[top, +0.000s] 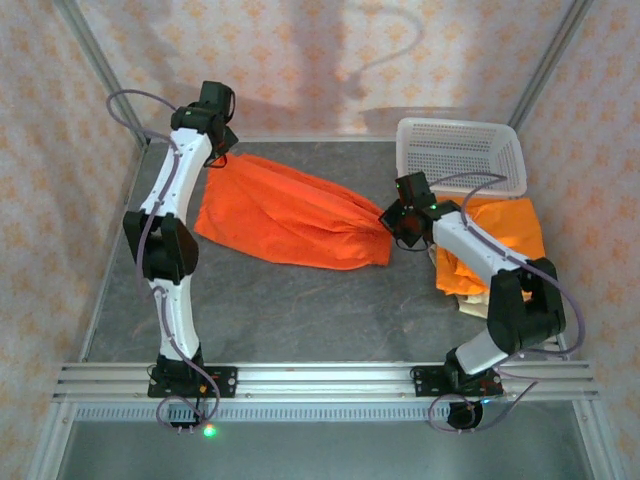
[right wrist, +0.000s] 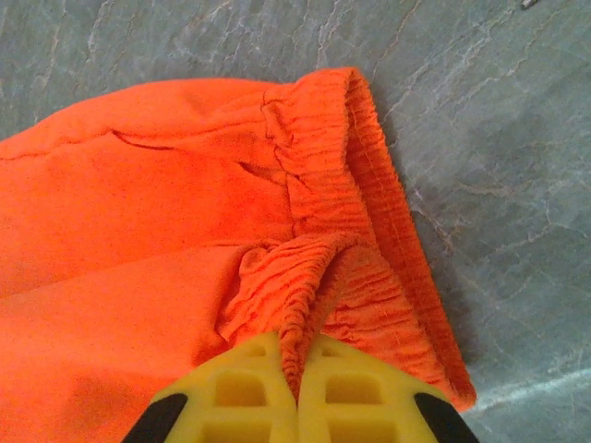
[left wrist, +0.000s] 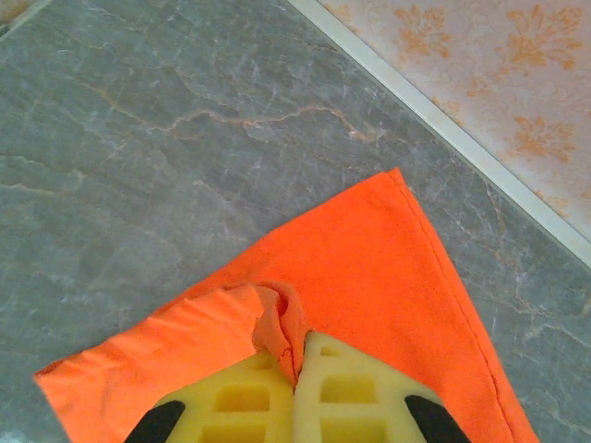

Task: Fold and stack the shorts

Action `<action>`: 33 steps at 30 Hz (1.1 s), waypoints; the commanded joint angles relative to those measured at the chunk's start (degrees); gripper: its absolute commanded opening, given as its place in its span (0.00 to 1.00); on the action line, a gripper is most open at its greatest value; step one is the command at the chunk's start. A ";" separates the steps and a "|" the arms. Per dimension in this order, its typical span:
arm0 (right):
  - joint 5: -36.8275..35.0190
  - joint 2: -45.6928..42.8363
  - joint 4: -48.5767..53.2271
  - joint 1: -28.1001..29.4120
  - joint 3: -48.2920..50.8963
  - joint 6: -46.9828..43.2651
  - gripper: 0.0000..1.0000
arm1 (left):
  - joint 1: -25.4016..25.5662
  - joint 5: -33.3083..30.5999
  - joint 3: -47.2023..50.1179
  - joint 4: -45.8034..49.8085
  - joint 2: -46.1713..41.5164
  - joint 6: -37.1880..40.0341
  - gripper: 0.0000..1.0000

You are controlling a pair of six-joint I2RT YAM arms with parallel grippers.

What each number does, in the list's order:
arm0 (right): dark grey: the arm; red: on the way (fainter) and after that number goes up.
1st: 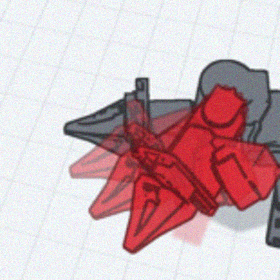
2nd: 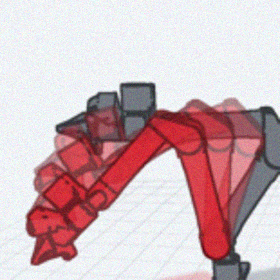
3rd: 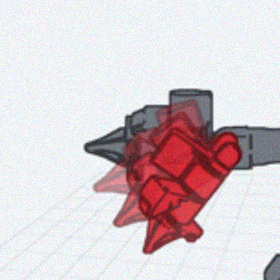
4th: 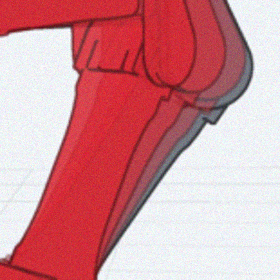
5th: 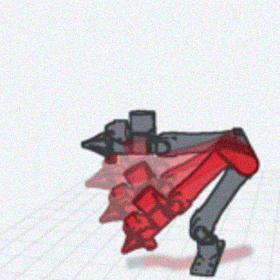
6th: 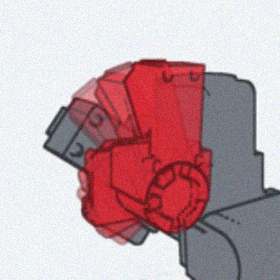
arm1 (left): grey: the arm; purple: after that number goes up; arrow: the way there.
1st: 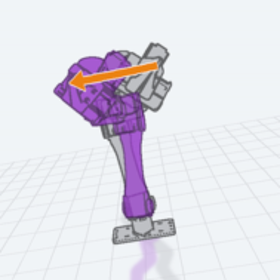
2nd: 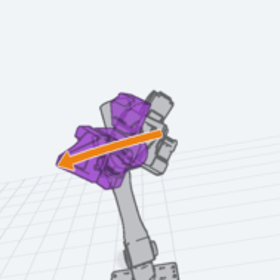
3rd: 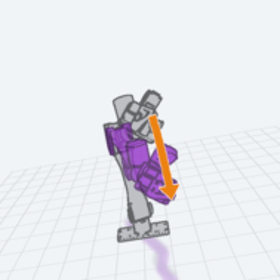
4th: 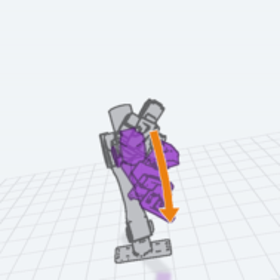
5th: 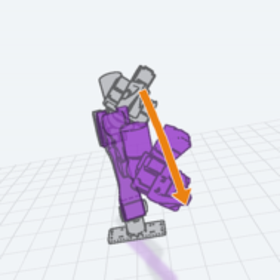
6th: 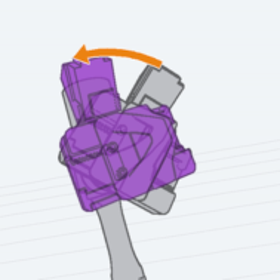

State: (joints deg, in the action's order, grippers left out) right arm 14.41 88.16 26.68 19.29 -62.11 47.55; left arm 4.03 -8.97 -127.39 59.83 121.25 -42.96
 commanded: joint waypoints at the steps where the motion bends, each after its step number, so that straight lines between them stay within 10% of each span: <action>1: -1.67 1.87 -0.31 -0.81 -2.40 0.55 0.06 | -0.74 0.03 -4.52 1.23 2.78 0.17 0.00; 9: 2.82 5.85 -3.20 -4.86 -4.05 3.64 0.23 | -1.67 7.79 -11.13 -3.19 11.37 -2.39 0.12; 13: 8.06 4.10 -6.37 -9.19 -4.69 6.87 0.42 | -4.25 16.38 -22.20 -2.70 16.79 -4.51 0.33; 19: 4.67 -7.08 -4.57 -10.41 -4.96 3.76 0.92 | -6.93 20.70 -22.67 -4.75 8.89 -1.65 0.91; 33: 14.86 -0.56 -7.77 0.64 -8.14 -2.64 0.99 | -5.30 38.34 41.81 -41.57 -22.15 2.66 1.00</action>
State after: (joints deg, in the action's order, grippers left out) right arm 26.57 84.79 18.74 19.29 -67.88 46.74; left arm -1.85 25.36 -92.40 29.50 96.77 -40.60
